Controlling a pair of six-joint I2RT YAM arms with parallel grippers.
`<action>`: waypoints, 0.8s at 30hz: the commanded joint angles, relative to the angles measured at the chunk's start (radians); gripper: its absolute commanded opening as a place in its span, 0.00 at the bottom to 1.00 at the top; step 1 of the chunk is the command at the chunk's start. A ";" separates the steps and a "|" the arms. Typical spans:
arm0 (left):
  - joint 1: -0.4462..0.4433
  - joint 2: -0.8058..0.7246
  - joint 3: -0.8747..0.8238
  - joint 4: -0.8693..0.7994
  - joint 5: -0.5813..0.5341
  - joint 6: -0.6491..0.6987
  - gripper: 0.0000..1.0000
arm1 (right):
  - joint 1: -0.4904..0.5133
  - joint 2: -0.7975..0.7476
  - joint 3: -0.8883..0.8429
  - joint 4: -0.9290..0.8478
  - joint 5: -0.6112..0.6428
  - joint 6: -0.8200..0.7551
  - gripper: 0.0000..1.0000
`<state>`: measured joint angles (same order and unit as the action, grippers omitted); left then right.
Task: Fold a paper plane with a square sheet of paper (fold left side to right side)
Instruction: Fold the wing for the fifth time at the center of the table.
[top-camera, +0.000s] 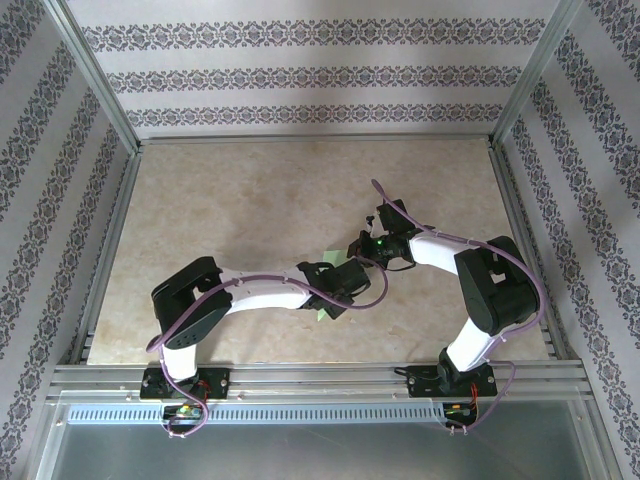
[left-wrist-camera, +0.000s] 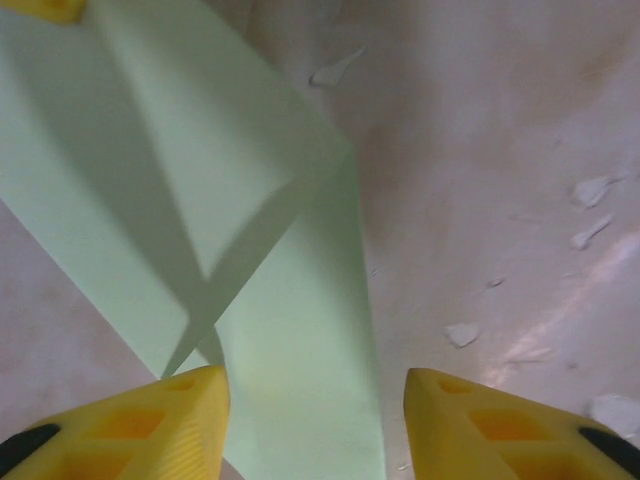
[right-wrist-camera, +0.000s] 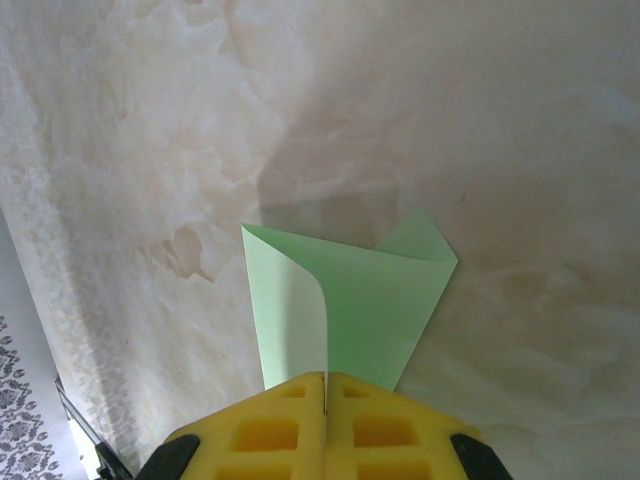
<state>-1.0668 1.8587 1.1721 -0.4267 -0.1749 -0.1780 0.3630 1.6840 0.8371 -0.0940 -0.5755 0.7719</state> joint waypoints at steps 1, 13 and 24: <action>-0.012 0.013 0.025 -0.047 -0.042 0.022 0.44 | 0.007 -0.003 0.020 -0.002 0.012 0.014 0.00; -0.012 0.037 0.020 -0.018 -0.004 0.014 0.17 | -0.002 -0.006 0.010 -0.023 0.065 -0.004 0.00; 0.020 -0.009 0.000 0.018 0.072 -0.007 0.07 | -0.131 -0.183 -0.059 -0.123 0.126 -0.096 0.29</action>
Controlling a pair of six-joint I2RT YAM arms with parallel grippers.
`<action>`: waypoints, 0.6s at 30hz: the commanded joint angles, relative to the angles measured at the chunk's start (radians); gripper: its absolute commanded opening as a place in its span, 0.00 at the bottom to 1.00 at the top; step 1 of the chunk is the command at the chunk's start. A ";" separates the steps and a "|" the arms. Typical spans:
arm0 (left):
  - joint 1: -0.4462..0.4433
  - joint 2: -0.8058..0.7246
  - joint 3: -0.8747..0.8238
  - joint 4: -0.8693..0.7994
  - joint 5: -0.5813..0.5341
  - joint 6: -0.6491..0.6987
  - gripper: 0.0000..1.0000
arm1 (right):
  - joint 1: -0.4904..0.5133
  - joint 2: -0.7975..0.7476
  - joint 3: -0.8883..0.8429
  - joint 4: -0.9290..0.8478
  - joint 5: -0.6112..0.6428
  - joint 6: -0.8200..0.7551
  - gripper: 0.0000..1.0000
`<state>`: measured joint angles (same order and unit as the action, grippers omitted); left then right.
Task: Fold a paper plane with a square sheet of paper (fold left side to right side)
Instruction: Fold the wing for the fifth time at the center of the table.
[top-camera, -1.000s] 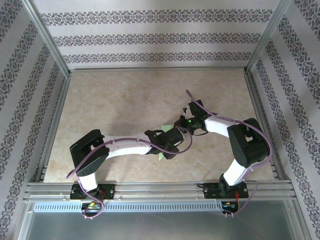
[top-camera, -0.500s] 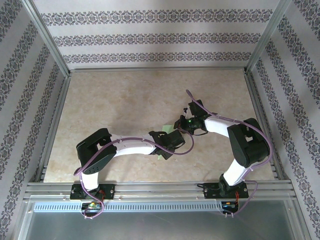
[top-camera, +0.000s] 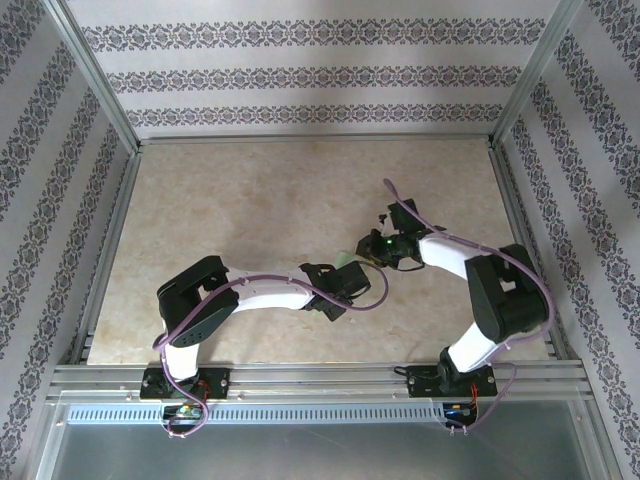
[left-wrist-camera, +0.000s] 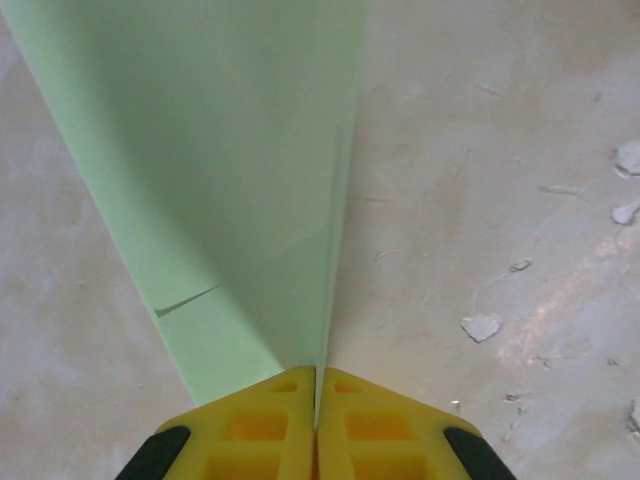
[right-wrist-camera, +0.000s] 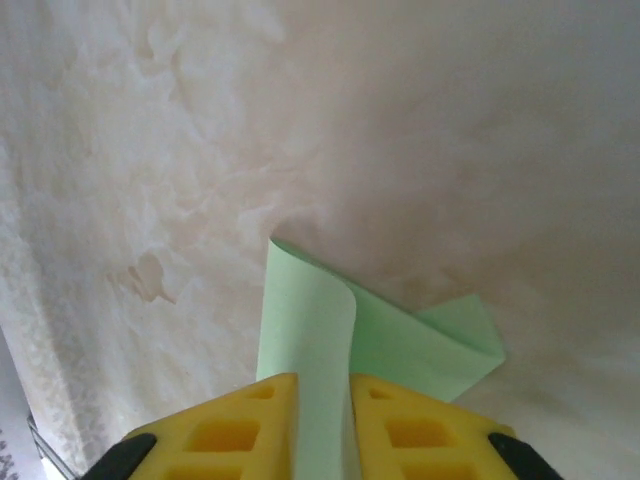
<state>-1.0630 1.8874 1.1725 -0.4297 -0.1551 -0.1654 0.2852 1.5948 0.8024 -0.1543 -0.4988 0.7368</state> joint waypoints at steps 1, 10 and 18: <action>0.026 -0.048 -0.006 0.029 0.080 -0.023 0.07 | -0.073 -0.123 -0.032 -0.084 0.059 -0.078 0.31; 0.166 -0.055 -0.012 0.107 0.492 -0.141 0.04 | -0.194 -0.309 -0.153 -0.132 0.076 -0.192 0.52; 0.265 0.005 -0.069 0.325 0.764 -0.345 0.02 | -0.193 -0.335 -0.227 -0.035 -0.004 -0.185 0.53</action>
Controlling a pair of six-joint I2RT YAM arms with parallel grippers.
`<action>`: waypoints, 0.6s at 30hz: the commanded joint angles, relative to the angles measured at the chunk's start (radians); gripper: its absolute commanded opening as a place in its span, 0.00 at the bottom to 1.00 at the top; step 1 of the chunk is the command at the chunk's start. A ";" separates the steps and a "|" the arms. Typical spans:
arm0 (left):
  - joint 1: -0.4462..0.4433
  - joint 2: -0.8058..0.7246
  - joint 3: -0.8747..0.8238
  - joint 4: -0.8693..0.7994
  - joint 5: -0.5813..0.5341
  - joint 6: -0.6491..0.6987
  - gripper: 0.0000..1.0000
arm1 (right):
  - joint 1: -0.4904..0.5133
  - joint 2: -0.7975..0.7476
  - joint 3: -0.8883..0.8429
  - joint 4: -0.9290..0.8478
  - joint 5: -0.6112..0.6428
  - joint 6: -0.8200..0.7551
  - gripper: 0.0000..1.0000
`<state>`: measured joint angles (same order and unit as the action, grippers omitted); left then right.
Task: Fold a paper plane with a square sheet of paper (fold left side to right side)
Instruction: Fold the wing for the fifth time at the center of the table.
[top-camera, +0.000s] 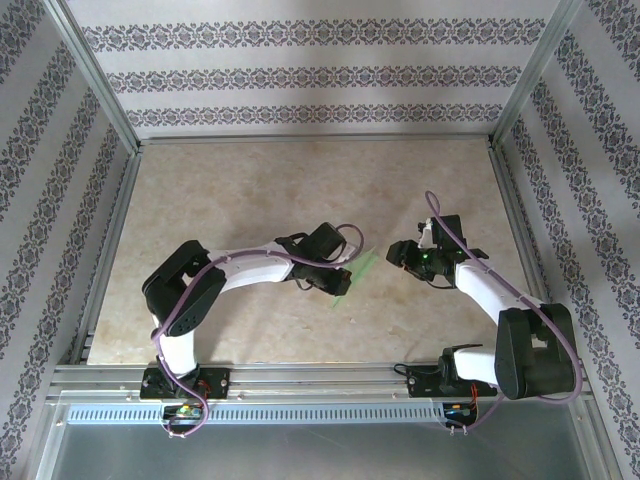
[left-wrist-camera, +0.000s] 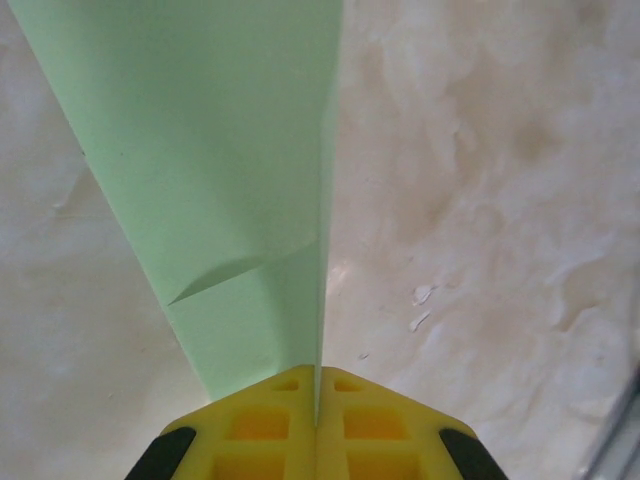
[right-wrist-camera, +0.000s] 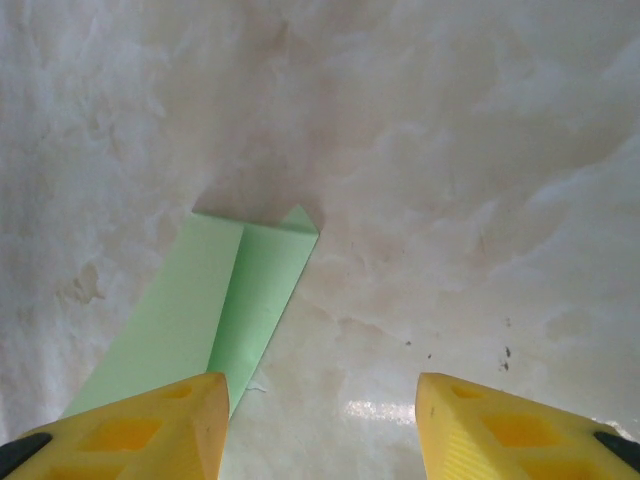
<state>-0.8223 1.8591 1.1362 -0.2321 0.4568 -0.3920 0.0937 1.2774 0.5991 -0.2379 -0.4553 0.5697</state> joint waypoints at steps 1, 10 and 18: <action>0.030 0.039 -0.040 0.154 0.171 -0.137 0.02 | -0.001 -0.018 -0.031 0.061 -0.056 -0.013 0.53; 0.049 0.123 -0.062 0.350 0.279 -0.304 0.02 | 0.037 0.009 -0.102 0.203 -0.092 0.058 0.50; 0.074 0.155 -0.147 0.606 0.316 -0.467 0.02 | 0.107 0.053 -0.113 0.307 -0.050 0.130 0.45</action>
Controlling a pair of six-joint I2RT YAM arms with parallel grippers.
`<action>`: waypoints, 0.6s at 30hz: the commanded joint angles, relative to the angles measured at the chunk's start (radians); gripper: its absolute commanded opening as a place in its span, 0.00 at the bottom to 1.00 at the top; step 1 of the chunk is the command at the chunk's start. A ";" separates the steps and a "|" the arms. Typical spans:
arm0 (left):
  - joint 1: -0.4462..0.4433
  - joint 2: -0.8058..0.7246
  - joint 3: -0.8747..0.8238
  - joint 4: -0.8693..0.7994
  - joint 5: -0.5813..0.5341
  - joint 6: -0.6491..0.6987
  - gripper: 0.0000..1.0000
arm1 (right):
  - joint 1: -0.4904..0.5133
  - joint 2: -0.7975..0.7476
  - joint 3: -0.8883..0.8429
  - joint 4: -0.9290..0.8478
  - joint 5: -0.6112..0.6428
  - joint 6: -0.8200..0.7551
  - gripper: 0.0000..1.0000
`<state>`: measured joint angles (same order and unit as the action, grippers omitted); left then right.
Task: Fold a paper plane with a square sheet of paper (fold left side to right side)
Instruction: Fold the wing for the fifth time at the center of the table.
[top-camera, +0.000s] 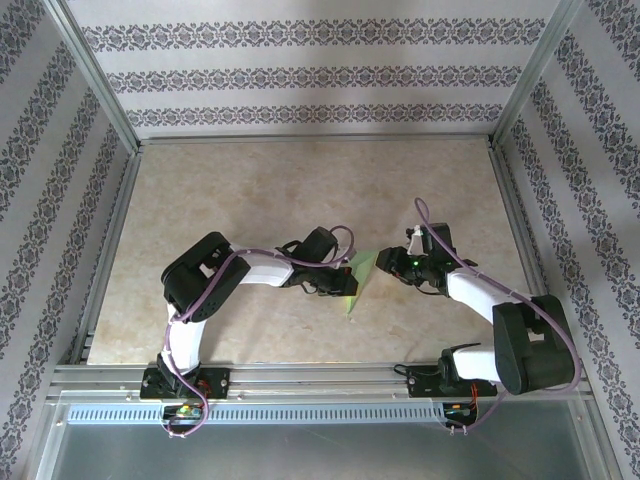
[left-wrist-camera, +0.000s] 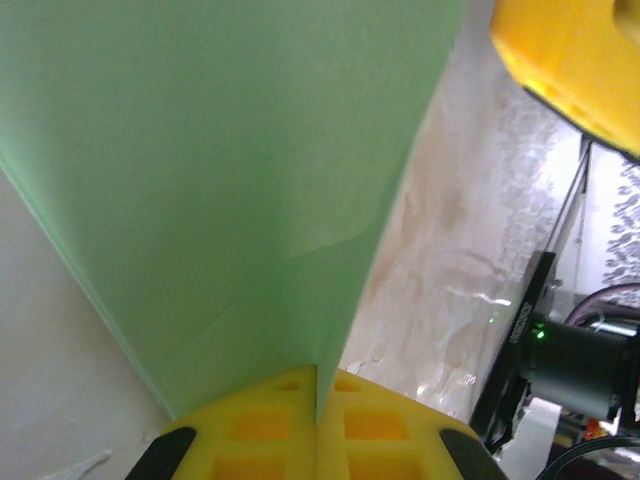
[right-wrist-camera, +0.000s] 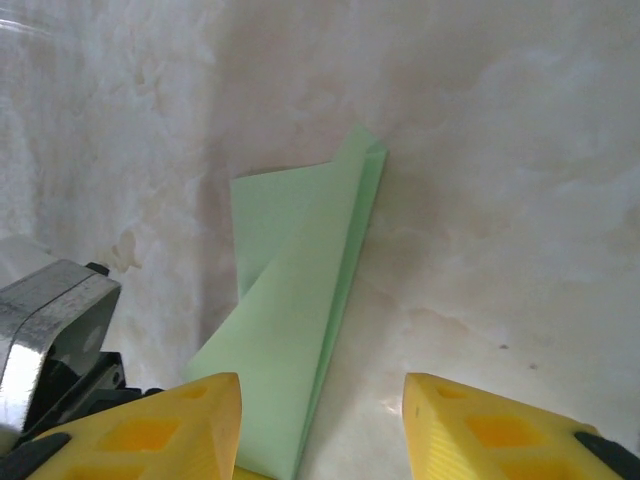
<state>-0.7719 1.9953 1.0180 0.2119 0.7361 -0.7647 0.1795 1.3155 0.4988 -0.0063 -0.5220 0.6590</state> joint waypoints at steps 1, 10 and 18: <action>0.026 0.019 -0.037 0.184 0.037 -0.107 0.02 | 0.026 0.019 -0.014 0.087 0.021 0.049 0.45; 0.049 0.020 -0.089 0.294 0.044 -0.163 0.02 | 0.068 0.077 -0.010 0.169 0.037 0.088 0.43; 0.063 0.022 -0.110 0.348 0.054 -0.194 0.01 | 0.103 0.150 0.022 0.235 0.049 0.108 0.41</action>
<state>-0.7261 2.0014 0.9234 0.4877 0.7666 -0.9298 0.2665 1.4441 0.4953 0.1745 -0.4919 0.7532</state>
